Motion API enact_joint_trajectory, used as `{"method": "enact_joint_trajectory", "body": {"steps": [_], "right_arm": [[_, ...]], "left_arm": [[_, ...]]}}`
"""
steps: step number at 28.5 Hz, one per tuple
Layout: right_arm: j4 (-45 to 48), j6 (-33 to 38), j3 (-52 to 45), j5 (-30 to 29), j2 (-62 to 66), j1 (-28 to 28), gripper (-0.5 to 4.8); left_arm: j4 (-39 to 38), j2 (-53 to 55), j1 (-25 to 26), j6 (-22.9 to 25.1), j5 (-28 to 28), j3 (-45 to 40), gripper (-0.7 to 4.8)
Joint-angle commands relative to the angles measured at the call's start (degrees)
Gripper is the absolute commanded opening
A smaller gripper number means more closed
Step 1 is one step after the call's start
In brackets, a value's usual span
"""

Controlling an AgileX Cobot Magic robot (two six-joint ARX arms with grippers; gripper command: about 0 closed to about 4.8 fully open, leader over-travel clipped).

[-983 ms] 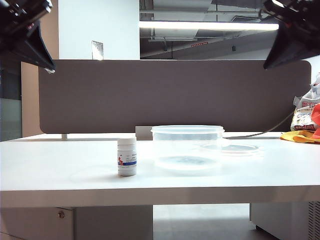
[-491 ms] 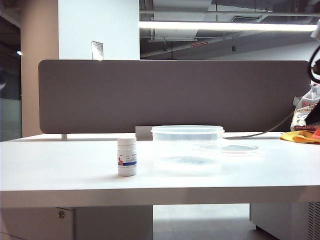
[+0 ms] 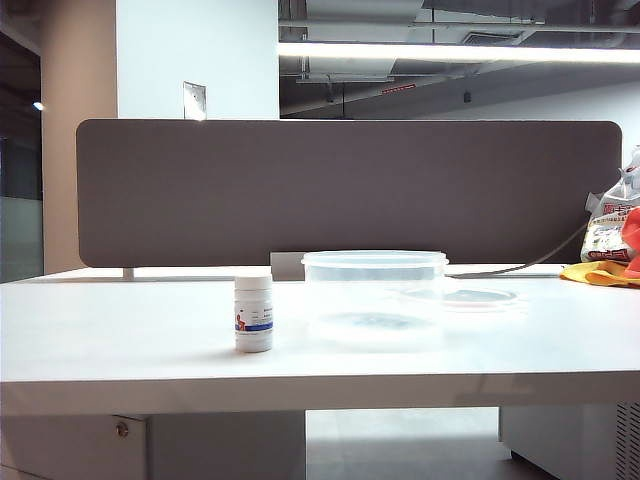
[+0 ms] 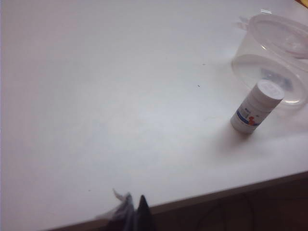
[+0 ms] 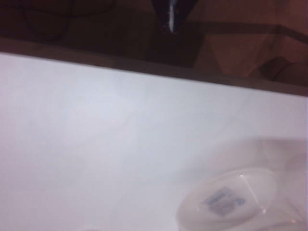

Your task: Remove the lid of the round box, pick up the small white medicine bottle inside, and place it on the table.

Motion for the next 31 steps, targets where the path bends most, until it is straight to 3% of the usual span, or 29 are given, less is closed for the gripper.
{"method": "enact_joint_trajectory", "body": {"steps": [1,13,16,20,25,31], "right_arm": [[1.3,0.2,0.2,-1.3,-0.1,0.0,0.00],[1.3,0.0,0.2,-1.3,-0.1,0.0,0.00],[1.3,0.0,0.2,-1.3,-0.1,0.0,0.00],[1.3,0.0,0.2,-1.3,-0.1,0.0,0.00],[1.3,0.0,0.2,-1.3,-0.1,0.0,0.00],[1.3,0.0,0.2,-1.3,-0.1,0.0,0.00]], "left_arm": [[0.8,0.0,0.1,-0.3,2.7,0.1,0.21],[1.0,0.0,0.1,-0.1,2.3,0.1,0.21],[1.8,-0.9,0.3,6.1,-5.8,0.1,0.22],[3.1,-4.2,2.4,6.6,-10.8,0.0,0.22],[8.8,-10.2,7.3,6.9,-11.0,-2.7,0.22],[7.9,-15.7,10.1,6.9,-10.0,-5.7,0.22]]}}
